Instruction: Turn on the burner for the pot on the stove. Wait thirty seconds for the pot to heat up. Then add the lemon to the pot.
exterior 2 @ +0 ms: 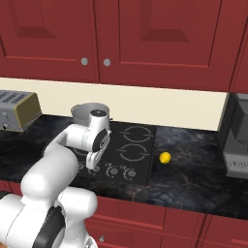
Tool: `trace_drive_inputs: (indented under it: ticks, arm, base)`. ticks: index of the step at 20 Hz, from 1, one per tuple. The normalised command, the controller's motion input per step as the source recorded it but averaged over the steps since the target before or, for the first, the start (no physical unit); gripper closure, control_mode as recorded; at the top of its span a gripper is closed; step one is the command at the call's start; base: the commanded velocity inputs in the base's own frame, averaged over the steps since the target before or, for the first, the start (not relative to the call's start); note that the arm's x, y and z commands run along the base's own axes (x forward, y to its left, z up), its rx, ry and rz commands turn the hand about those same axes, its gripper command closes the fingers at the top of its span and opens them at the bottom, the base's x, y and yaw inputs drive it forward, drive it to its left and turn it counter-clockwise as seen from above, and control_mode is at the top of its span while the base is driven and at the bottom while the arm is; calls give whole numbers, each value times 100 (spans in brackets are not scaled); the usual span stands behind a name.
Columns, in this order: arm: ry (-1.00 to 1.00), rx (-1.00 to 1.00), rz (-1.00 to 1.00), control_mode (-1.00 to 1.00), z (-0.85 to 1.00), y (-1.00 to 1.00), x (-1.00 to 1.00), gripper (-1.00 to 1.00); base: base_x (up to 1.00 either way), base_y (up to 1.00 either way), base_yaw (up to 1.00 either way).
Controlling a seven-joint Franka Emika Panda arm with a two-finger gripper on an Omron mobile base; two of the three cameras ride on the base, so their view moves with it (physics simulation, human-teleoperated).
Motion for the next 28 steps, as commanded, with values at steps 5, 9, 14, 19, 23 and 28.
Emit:
trace_drive_inputs:
  ticks: [5, 9, 14, 19, 23, 28]
  arm:
    - [0, 0, 0, -100, 0, 0, 0, 100]
    - [0, 0, 0, -100, 0, 0, 0, 100]
    - [0, 0, 0, -100, 0, 0, 0, 100]
    - [0, 0, 0, -100, 0, 0, 0, 100]
    - [0, 0, 0, -100, 0, 0, 0, 100]
    - [0, 0, 0, -100, 0, 0, 0, 100]
  base:
    - [0, 0, 0]
    - [0, 0, 0]
    - [0, 0, 0]
    - [0, 0, 0]
    - [0, 0, 0]
    - [0, 0, 0]
